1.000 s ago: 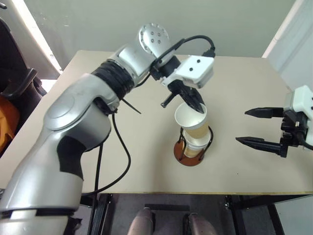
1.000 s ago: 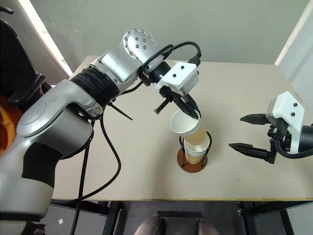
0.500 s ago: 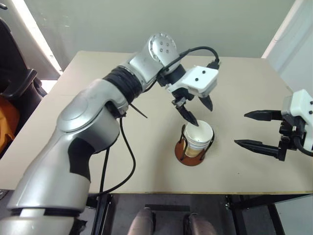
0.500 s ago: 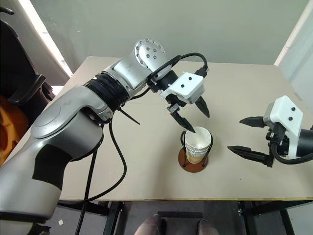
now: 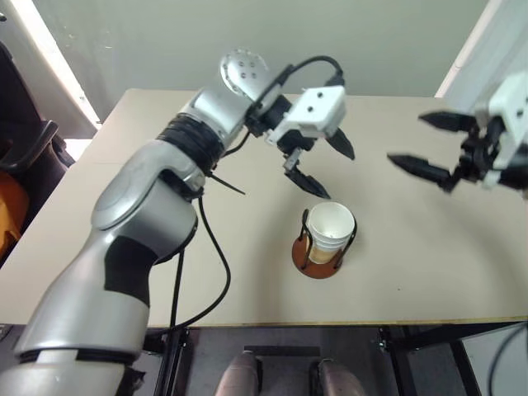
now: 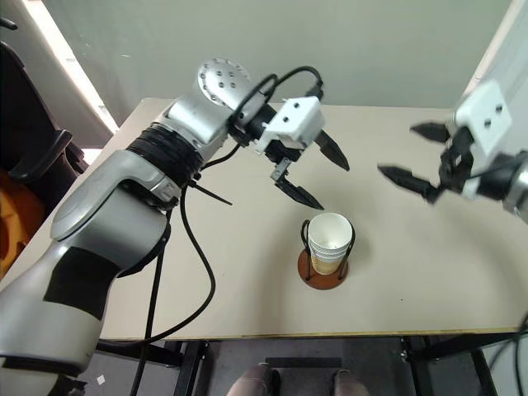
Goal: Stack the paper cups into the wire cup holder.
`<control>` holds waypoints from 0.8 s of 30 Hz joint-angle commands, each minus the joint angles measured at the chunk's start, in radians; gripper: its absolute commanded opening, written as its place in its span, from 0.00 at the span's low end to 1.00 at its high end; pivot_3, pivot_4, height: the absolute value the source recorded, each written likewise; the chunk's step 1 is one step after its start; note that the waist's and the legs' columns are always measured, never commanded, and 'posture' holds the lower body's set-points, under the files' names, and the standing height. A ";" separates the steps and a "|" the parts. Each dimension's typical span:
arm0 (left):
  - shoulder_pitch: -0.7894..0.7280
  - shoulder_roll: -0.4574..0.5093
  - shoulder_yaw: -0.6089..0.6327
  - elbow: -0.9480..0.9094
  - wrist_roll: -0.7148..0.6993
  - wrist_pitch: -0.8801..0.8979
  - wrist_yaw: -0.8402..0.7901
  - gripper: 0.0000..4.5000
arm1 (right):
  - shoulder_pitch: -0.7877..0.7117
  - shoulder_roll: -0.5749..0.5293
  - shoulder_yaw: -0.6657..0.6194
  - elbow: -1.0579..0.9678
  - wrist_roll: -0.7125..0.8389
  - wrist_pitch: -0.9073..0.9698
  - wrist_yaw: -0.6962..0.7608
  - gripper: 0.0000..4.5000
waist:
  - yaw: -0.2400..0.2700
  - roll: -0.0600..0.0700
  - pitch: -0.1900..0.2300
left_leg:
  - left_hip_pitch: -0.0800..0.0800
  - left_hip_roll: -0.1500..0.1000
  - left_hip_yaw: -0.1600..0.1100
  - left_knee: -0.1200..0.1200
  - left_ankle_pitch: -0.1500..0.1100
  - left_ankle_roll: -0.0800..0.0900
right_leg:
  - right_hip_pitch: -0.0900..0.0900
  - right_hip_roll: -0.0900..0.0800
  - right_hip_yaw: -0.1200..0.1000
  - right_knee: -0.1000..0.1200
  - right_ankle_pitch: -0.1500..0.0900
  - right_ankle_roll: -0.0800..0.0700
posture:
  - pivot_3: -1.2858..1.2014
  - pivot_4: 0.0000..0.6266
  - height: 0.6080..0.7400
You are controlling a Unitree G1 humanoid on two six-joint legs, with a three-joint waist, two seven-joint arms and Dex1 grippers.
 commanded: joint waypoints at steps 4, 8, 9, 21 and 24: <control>0.065 0.092 0.156 -0.037 0.099 0.046 -0.032 0.97 | -0.525 0.162 0.015 0.238 0.032 -0.036 -0.072 1.00 | -0.014 0.006 -0.001 | -0.002 0.000 0.000 -0.001 0.003 -0.004 | -0.004 0.000 0.000 0.000 0.000 -0.001 | 0.52 0.24 1.00; 0.123 0.160 0.248 0.007 0.213 0.056 -0.026 0.97 | -0.795 0.214 0.034 0.418 -0.024 -0.100 -0.081 1.00 | -0.018 0.006 -0.002 | -0.011 0.000 -0.001 -0.002 0.006 -0.009 | -0.015 0.000 0.000 0.001 -0.002 -0.004 | 0.52 0.24 1.00; 0.138 0.171 0.265 0.022 0.240 0.054 -0.005 0.97 | -0.849 0.226 0.032 0.457 -0.032 -0.110 -0.094 1.00 | -0.019 0.006 -0.002 | -0.012 0.000 -0.002 -0.005 0.006 -0.009 | -0.017 0.000 -0.001 0.000 -0.003 -0.006 | 0.52 0.24 1.00; 0.310 0.316 0.422 0.228 0.571 0.104 0.539 0.97 | -1.205 0.277 0.073 0.721 -0.128 -0.263 -0.006 1.00 | -0.032 0.006 -0.001 | -0.018 -0.004 -0.008 -0.019 0.010 -0.017 | -0.036 -0.007 -0.003 0.002 -0.010 -0.017 | 0.52 0.24 1.00; 0.315 0.312 0.450 0.283 0.636 0.153 0.757 0.97 | -1.245 0.276 0.075 0.750 -0.140 -0.266 0.012 1.00 | -0.033 0.006 -0.001 | -0.020 -0.004 -0.009 -0.021 0.011 -0.018 | -0.038 -0.008 -0.003 0.002 -0.011 -0.018 | 0.52 0.24 1.00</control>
